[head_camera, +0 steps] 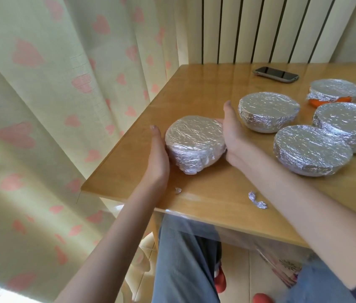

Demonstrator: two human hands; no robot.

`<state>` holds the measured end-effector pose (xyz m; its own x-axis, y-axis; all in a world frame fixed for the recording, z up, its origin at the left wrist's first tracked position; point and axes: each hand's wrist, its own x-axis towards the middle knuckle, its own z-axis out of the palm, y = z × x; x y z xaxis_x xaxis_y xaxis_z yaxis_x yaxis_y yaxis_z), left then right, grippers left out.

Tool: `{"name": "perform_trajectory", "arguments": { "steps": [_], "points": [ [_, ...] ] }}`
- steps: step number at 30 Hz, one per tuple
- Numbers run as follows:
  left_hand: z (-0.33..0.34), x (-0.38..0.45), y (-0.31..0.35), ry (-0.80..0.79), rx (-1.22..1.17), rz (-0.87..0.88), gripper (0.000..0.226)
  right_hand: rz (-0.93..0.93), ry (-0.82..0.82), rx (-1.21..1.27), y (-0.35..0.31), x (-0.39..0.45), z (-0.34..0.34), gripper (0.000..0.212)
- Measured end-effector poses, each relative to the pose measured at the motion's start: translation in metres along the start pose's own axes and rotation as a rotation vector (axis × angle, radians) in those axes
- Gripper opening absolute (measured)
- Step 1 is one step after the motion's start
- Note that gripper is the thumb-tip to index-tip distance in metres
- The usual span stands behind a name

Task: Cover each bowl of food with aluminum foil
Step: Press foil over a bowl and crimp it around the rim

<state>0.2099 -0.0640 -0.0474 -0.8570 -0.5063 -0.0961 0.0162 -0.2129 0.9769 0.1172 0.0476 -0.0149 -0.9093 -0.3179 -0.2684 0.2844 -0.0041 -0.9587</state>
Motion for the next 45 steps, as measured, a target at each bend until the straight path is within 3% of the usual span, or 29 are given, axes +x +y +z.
{"name": "perform_trajectory", "arguments": {
  "steps": [2, 4, 8, 10, 12, 14, 20, 25, 30, 35, 38, 40, 43, 45],
  "points": [
    [0.003, -0.008, -0.007, 0.021, -0.017, -0.032, 0.101, 0.000, -0.077, -0.060, 0.002, 0.014, -0.005, 0.104],
    [0.005, -0.010, -0.010, 0.076, -0.033, -0.041, 0.110, -0.018, -0.105, -0.080, 0.001, 0.011, -0.008, 0.100],
    [0.000, -0.009, -0.006, -0.078, -0.009, 0.052, 0.080, -0.057, -0.113, -0.034, -0.003, -0.001, -0.012, 0.082],
    [-0.011, -0.001, -0.001, -0.031, 0.017, 0.079, 0.075, -0.120, 0.015, -0.052, -0.003, -0.012, -0.012, 0.079],
    [-0.024, 0.017, 0.011, 0.094, 0.051, 0.100, 0.073, -0.164, 0.244, 0.000, 0.004, -0.021, -0.014, 0.068],
    [-0.030, 0.040, 0.023, 0.084, 0.016, 0.080, 0.073, -0.173, 0.373, 0.068, 0.016, -0.035, -0.012, 0.056],
    [0.008, 0.053, 0.035, -0.258, -0.068, -0.103, 0.085, -0.162, 0.382, 0.164, 0.029, -0.049, 0.032, 0.049],
    [0.011, 0.042, 0.026, -0.093, -0.052, -0.159, 0.069, -0.169, 0.425, 0.181, 0.013, -0.033, 0.022, 0.046],
    [0.029, 0.018, 0.013, 0.115, -0.075, -0.075, 0.062, -0.009, 0.203, 0.123, 0.005, -0.018, 0.003, 0.075],
    [0.033, 0.003, 0.008, 0.237, -0.042, -0.017, 0.059, -0.024, 0.086, 0.101, 0.007, -0.020, 0.001, 0.092],
    [0.026, 0.002, 0.012, 0.194, 0.034, -0.027, 0.067, -0.046, 0.071, 0.024, 0.007, -0.022, -0.003, 0.098],
    [0.015, 0.006, 0.014, 0.114, 0.081, -0.002, 0.076, -0.118, 0.127, -0.028, 0.003, -0.028, -0.008, 0.087],
    [0.000, 0.021, 0.029, 0.132, 0.175, 0.120, 0.077, -0.271, 0.292, 0.014, 0.009, -0.034, -0.011, 0.068],
    [0.003, 0.029, 0.037, 0.031, 0.204, 0.111, 0.083, -0.316, 0.299, 0.037, 0.015, -0.040, -0.003, 0.061]
  ]
}}
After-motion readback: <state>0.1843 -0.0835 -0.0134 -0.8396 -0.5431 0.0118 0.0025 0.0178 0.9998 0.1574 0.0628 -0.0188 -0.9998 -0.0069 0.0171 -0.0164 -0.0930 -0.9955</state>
